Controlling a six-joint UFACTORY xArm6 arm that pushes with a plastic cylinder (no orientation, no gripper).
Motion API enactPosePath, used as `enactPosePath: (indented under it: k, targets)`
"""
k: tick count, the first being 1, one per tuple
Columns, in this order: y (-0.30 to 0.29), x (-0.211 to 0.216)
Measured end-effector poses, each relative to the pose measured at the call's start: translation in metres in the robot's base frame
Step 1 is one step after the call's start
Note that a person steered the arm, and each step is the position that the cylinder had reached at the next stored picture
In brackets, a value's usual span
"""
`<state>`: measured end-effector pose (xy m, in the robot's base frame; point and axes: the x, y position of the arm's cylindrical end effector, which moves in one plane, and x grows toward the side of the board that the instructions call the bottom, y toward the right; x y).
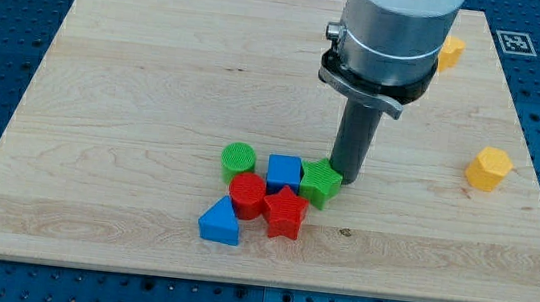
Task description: Move the yellow hexagon towards the group of bocks
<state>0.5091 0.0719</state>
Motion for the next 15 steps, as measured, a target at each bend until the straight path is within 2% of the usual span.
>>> enactPosePath:
  k: [2, 3, 4, 6, 7, 8, 9, 10, 11, 13, 15]
  targets:
    - [-0.023, 0.029]
    - [-0.022, 0.029]
    - [0.006, 0.029]
    - [0.007, 0.029]
    - [0.017, 0.006]
    - [0.084, -0.062]
    - [0.162, -0.093]
    - [0.226, -0.093]
    - [0.243, -0.066]
    - [0.212, -0.013]
    - [0.174, -0.014]
